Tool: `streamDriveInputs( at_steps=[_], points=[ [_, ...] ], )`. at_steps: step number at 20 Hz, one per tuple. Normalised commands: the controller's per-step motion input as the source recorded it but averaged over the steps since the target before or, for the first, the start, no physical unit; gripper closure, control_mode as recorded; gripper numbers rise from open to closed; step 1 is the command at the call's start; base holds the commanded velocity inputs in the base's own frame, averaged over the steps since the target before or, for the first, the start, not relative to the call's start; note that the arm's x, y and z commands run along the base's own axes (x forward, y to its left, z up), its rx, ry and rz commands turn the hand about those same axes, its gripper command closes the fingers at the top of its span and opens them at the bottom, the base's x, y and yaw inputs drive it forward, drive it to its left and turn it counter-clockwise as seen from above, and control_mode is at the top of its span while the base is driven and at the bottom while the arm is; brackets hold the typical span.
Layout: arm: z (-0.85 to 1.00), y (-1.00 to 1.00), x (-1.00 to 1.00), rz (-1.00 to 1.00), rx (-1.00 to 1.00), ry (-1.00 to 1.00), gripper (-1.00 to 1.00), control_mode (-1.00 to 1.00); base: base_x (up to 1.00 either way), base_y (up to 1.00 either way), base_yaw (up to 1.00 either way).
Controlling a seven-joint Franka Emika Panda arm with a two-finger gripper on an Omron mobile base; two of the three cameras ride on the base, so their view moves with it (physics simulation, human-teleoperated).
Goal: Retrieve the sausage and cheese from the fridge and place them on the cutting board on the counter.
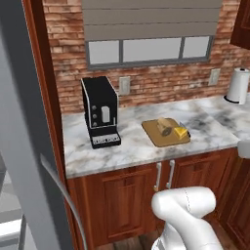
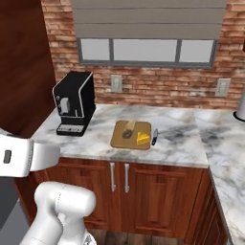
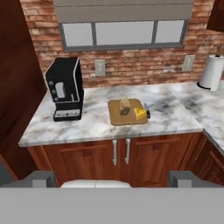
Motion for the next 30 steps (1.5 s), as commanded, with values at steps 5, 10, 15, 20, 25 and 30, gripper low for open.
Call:
streamDriveInputs(
  at_steps=[5, 10, 15, 20, 25, 30],
  points=[
    [0.00, 0.00, 0.00, 0.00, 0.00, 0.00, -1.00, 1.00, -0.41, 0.15, -0.06],
    [0.00, 0.00, 0.00, 0.00, 0.00, 0.00, -1.00, 1.00, -0.45, 0.43, -0.07],
    [0.00, 0.00, 0.00, 0.00, 0.00, 0.00, -1.00, 1.00, -0.81, 0.57, -0.08],
    [0.00, 0.00, 0.00, 0.00, 0.00, 0.00, -1.00, 1.00, -0.67, 0.62, -0.07],
    [0.00, 0.00, 0.00, 0.00, 0.00, 0.00, -1.00, 1.00, -0.54, 0.72, -0.08],
    [0.00, 0.00, 0.00, 0.00, 0.00, 0.00, -1.00, 1.00, -0.43, 0.80, -0.09]
  ],
)
